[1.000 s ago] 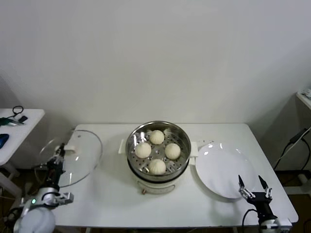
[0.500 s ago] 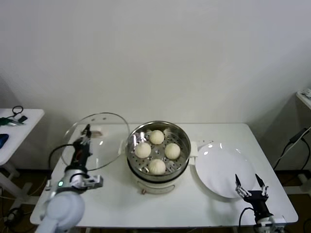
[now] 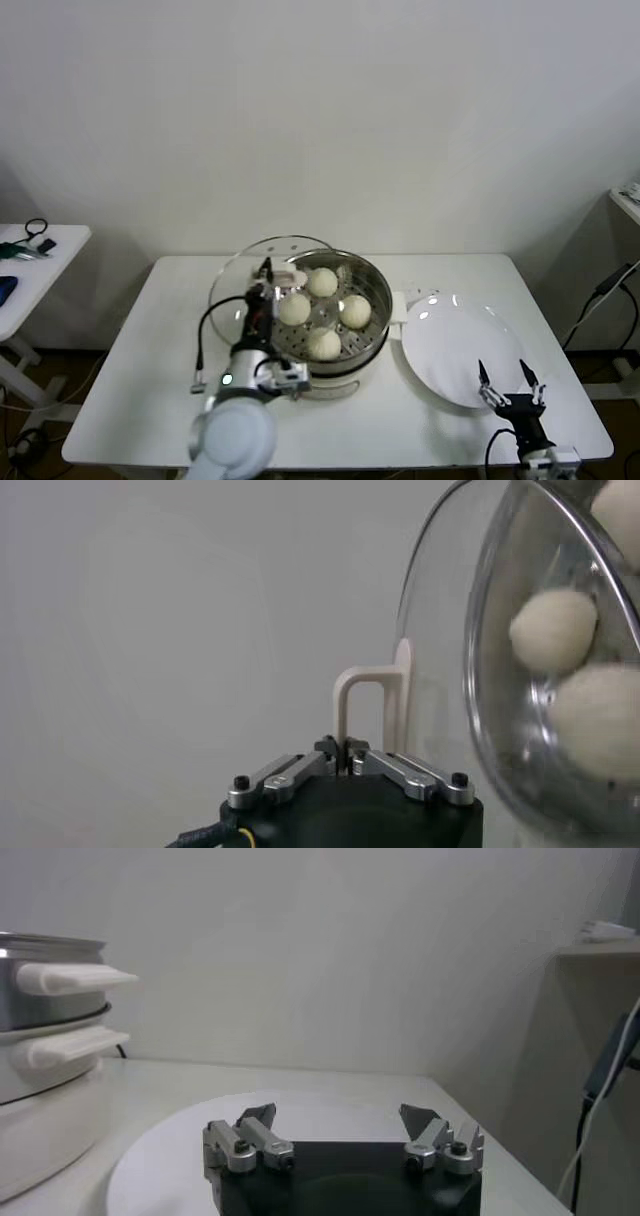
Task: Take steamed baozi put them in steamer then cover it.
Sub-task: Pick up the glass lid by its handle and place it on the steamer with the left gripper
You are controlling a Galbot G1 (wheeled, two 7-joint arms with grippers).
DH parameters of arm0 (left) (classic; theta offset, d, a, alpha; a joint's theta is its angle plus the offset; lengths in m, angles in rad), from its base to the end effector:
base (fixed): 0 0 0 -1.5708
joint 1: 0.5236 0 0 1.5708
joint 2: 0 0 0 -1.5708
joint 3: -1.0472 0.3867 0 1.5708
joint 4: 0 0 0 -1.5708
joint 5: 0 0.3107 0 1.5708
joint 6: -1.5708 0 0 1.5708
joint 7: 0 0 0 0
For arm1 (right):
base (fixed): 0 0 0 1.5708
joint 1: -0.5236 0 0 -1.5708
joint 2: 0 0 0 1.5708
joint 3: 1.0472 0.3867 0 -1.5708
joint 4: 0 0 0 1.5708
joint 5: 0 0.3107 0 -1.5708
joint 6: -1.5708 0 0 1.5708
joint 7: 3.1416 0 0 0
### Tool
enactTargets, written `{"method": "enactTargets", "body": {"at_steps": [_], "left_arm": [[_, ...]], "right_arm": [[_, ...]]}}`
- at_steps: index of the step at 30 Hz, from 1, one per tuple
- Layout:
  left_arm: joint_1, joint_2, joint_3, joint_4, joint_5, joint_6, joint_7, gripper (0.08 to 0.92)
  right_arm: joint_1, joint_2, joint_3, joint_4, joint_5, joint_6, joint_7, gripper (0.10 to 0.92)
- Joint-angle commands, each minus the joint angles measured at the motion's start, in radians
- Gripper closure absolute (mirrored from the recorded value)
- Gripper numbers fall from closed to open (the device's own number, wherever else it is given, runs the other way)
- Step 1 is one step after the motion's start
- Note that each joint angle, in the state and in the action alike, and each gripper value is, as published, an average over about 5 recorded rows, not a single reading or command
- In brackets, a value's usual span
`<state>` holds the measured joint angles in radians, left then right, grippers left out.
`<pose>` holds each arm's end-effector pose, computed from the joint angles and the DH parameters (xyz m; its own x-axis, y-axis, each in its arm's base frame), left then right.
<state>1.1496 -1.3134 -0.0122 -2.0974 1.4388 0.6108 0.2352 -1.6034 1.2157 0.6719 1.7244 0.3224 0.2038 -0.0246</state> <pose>0.2068 -0.0684 -0.2790 -0.9991 -0.0071 -0.0419 -0.0424 0.1340 0.9901 0.0983 -0.1605 -0.4170 -0.9865 0.0469 0.1569 0.0355 0.9966 -0.0746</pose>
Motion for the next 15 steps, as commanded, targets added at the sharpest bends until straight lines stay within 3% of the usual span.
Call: {"method": "enactTargets", "body": {"at_steps": [1,5,15], "left_arm": [[-0.046,-0.207,0.138,0.080,0.166,0.044,0.040,0.866],[-0.057,-0.247,0.142,0.141,0.177,0.044,0.023,0.866],[-0.050,-0.265,0.125,0.245,0.214,0.033,-0.031,0.866]], "right_arm": [[-0.004,0.000,0.001,-0.008,-0.005,0.013,-0.001,0.203],[-0.008,-0.001,0.005,-0.010,-0.003,0.019,0.000,0.203],[-0.011,0.002,0.004,-0.018,0.000,0.032,0.001,0.203]]}}
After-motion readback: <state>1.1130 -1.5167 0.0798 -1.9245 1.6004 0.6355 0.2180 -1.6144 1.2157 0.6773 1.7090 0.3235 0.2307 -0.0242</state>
